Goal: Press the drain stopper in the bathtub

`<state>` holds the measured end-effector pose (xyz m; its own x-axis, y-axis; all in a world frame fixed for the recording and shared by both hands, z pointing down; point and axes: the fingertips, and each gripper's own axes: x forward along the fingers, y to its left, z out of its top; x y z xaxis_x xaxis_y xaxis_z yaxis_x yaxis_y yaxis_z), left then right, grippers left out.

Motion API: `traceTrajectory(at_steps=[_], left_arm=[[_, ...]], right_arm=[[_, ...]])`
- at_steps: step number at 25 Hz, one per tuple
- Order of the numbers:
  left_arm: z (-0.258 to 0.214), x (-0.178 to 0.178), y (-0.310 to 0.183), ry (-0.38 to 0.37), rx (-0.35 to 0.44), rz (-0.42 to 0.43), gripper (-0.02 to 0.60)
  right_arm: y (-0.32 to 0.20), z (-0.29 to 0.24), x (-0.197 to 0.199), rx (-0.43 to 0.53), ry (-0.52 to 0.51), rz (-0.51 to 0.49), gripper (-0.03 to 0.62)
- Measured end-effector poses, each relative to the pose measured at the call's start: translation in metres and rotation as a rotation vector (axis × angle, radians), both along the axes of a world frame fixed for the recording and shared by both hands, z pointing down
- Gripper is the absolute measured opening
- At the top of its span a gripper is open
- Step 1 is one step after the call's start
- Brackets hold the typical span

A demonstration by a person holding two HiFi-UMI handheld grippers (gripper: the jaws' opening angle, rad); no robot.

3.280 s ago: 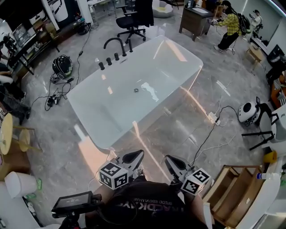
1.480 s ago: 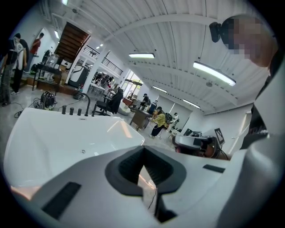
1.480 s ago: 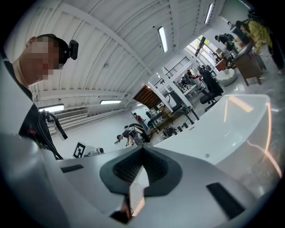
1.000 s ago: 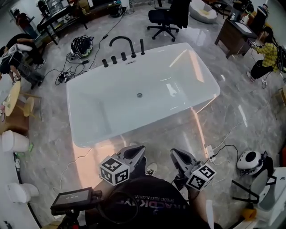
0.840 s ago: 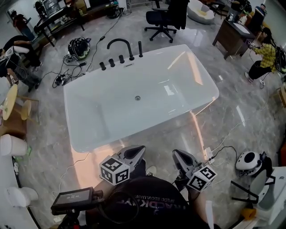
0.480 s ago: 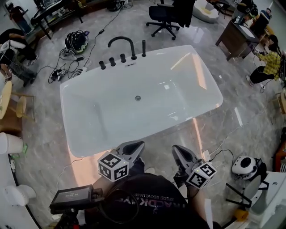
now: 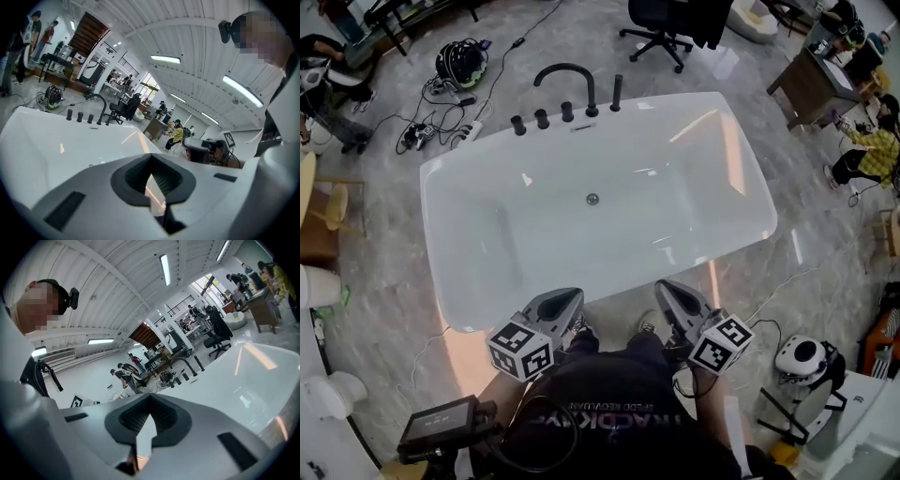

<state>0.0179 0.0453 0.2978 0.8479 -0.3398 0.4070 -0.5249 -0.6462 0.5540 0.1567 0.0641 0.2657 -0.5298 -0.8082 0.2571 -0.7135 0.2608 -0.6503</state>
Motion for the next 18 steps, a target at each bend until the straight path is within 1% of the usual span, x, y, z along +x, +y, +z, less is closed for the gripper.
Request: traceTrajectory(at_steps=[3, 5, 9, 12, 15, 18], left_arm=[[0.0, 0.0, -0.013, -0.009, -0.006, -0.065, 0.008], [0.006, 0.007, -0.02, -0.015, -0.002, -0.115, 0.008], [0.016, 0.028, -0.03, -0.033, 0.007, -0.261, 0.008], [0.019, 0.052, -0.034, -0.041, 0.005, -0.361, 0.008], [0.024, 0.07, -0.037, -0.058, 0.009, -0.424, 0.008], [0.026, 0.071, -0.041, -0.071, 0.003, -0.484, 0.008]], right_arm=[[-0.025, -0.001, 0.011, -0.001, 0.011, -0.05, 0.015], [-0.039, 0.003, 0.022, 0.007, 0.018, -0.096, 0.015], [-0.066, 0.012, 0.045, 0.022, 0.015, -0.234, 0.015], [-0.086, 0.016, 0.067, 0.031, 0.007, -0.341, 0.015], [-0.106, 0.029, 0.086, 0.026, 0.014, -0.423, 0.015], [-0.122, 0.044, 0.088, -0.001, 0.008, -0.473, 0.015]])
